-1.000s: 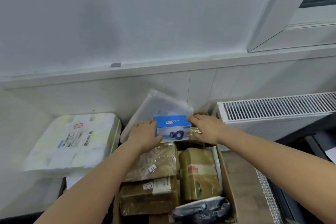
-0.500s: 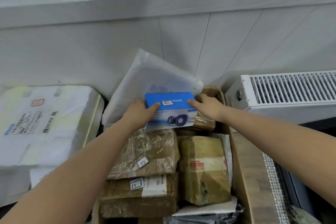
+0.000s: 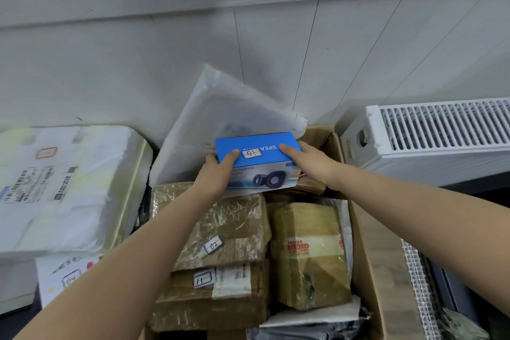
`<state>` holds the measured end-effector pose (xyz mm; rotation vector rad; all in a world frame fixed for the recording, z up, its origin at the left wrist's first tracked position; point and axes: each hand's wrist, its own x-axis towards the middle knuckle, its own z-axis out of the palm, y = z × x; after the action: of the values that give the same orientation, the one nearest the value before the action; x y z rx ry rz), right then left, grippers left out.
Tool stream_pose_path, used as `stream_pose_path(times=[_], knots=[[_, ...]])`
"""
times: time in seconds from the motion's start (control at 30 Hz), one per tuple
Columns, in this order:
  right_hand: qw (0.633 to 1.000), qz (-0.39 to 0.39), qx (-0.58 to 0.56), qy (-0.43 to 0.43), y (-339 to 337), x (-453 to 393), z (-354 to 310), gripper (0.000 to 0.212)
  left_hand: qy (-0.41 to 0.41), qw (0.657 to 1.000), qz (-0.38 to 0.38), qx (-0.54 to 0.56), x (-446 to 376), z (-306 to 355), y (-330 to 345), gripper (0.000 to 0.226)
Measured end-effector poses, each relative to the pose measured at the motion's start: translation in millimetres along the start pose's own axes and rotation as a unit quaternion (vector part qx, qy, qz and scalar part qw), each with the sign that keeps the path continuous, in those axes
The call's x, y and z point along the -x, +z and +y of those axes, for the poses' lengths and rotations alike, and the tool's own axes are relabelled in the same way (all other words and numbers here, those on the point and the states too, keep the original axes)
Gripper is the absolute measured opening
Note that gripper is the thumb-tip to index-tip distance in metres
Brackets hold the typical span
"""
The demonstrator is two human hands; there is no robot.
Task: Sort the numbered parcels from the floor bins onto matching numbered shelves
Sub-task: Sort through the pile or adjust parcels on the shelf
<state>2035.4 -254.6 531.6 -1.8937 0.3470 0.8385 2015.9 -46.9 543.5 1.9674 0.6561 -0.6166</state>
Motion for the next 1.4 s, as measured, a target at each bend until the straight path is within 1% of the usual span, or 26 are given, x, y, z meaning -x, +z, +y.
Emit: stream_pose_path(times=[0.13, 0.27, 0.4, 0.5, 0.63, 0.77, 0.83, 0.9, 0.93, 0.97, 1.0, 1.1, 1.13, 1.27, 1.4], knots=[[0.999, 0.008, 0.027, -0.032, -5.1, 36.6, -18.6, 0.046, 0.026, 1.0, 0.003, 0.016, 33.1, 5.9, -11.6, 0.056], [0.996, 0.018, 0.045, -0.069, -8.2, 82.1, -42.5, 0.049, 0.087, 0.995, 0.008, 0.04, 78.6, 13.2, -31.8, 0.036], [0.991, 0.052, 0.041, -0.115, -7.7, 129.7, -74.0, 0.047, 0.156, 0.986, 0.03, 0.047, 122.6, 27.7, -60.2, 0.041], [0.986, 0.058, 0.037, -0.152, -6.6, 167.5, -99.3, 0.05, 0.196, 0.978, 0.053, 0.039, 160.1, 41.4, -85.4, 0.037], [0.975, 0.077, 0.019, -0.209, -5.0, 217.6, -132.7, 0.052, 0.264, 0.96, 0.082, 0.048, 214.2, 59.1, -120.4, 0.041], [0.957, 0.097, 0.008, -0.274, -0.8, 262.3, -166.6, 0.053, 0.318, 0.94, 0.112, 0.041, 263.6, 72.6, -151.2, 0.068], [0.946, 0.106, 0.013, -0.307, 2.6, 283.3, -184.2, 0.055, 0.337, 0.932, 0.127, 0.041, 285.3, 79.9, -166.9, 0.067], [0.937, 0.113, 0.01, -0.331, 5.7, 301.3, -200.0, 0.058, 0.353, 0.924, 0.136, 0.045, 303.2, 88.0, -181.8, 0.056], [0.932, 0.116, 0.01, -0.343, 7.6, 308.9, -206.5, 0.059, 0.36, 0.921, 0.14, 0.047, 311.0, 91.0, -188.4, 0.05], [0.928, 0.119, 0.01, -0.353, 9.8, 316.9, -212.3, 0.059, 0.364, 0.919, 0.142, 0.049, 319.6, 93.7, -194.4, 0.049], [0.924, 0.122, 0.009, -0.361, 11.8, 322.9, -216.8, 0.06, 0.37, 0.916, 0.145, 0.05, 324.2, 94.0, -200.4, 0.054], [0.916, 0.128, 0.012, -0.38, 18.4, 340.1, -226.9, 0.06, 0.383, 0.909, 0.161, 0.037, 337.1, 93.4, -216.0, 0.082], [0.913, 0.129, 0.012, -0.386, 20.2, 344.8, -229.9, 0.059, 0.392, 0.905, 0.164, 0.033, 340.5, 93.5, -220.5, 0.086], [0.906, 0.135, 0.035, -0.399, 25.5, 358.8, -243.6, 0.059, 0.403, 0.897, 0.176, 0.039, 353.5, 91.7, -232.0, 0.084], [0.902, 0.121, 0.042, -0.413, 31.1, 368.7, -256.2, 0.059, 0.398, 0.895, 0.196, 0.048, 366.7, 86.8, -240.5, 0.08]])
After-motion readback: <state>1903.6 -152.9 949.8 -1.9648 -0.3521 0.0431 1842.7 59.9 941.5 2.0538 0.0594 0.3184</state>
